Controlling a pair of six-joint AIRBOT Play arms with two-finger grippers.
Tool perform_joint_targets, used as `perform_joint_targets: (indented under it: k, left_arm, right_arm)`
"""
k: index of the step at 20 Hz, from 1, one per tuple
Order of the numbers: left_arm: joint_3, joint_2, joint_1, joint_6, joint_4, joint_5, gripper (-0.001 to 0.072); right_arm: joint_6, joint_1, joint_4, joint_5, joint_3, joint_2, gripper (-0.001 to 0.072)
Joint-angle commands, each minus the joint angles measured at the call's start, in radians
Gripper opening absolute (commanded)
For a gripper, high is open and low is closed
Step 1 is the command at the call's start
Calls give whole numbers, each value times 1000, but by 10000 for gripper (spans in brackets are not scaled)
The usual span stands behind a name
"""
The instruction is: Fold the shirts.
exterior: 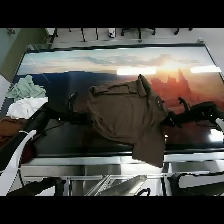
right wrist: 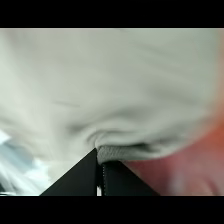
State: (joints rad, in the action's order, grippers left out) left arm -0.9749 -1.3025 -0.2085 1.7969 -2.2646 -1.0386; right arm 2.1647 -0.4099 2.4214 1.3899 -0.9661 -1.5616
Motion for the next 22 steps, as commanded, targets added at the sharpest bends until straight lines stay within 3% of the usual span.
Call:
perform_joint_targets:
  k: [1, 4, 7, 9, 12, 16, 22]
  left_arm:
    - [-201, 167, 14, -1, -14, 0, 10]
    - [-518, 354, 62, -29, -2, 32, 10]
    - [-851, 447, 87, -44, 55, 25, 10]
    - [-1012, 458, 102, -84, 101, -26, 11]
    - [-1135, 424, 154, -115, 97, -123, 11]
    - [-1066, 346, 188, -123, 97, -174, 12]
    - [-808, 55, 186, -100, 94, -146, 12]
  right_arm:
    - [18, 13, 244, 144, -169, 169, 23]
    - [2, -1, 307, 67, -476, 437, 22]
    - [13, -3, 220, -208, -769, 670, 22]
    - [12, -3, 118, -348, -875, 774, 22]
    - [13, -3, 71, -436, -912, 838, 22]
    - [3, -1, 69, -396, -912, 748, 22]
    - [-26, 95, 87, -153, -837, 334, 22]
